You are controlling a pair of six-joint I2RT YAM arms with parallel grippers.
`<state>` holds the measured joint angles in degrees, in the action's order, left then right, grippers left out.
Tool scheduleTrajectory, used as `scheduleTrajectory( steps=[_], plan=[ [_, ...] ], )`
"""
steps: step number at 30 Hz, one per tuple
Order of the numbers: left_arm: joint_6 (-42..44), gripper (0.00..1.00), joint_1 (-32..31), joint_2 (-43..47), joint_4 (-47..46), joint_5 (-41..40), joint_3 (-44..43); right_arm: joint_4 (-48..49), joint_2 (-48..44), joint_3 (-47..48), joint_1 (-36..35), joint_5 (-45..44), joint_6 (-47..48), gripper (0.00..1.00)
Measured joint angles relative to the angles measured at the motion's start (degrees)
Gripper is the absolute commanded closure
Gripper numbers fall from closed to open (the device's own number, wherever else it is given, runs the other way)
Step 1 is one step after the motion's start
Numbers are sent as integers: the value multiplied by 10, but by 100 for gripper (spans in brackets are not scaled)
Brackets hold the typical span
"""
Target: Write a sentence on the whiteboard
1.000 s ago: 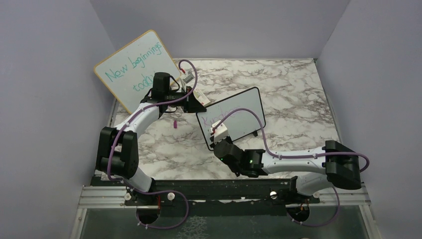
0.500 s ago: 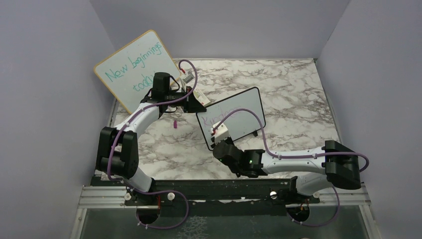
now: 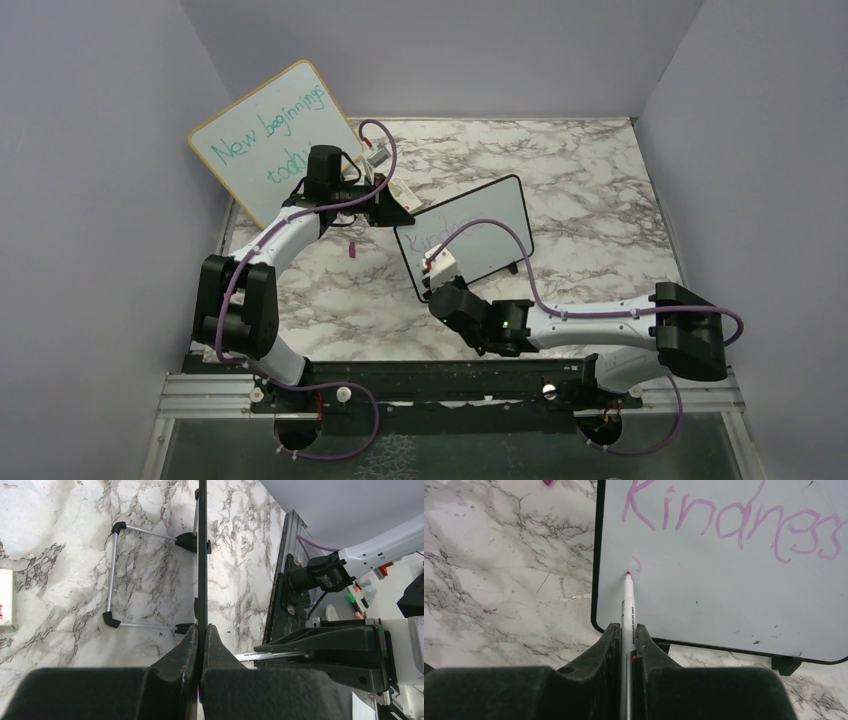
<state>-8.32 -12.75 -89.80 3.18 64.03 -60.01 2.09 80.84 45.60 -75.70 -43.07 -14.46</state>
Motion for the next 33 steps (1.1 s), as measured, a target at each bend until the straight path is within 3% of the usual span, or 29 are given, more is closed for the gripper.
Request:
scheduleTrajectory(
  steps=[33],
  plan=[
    [0,100,0,0,0,0,0,-18,-27,-12,4,3,-18,100]
  ],
)
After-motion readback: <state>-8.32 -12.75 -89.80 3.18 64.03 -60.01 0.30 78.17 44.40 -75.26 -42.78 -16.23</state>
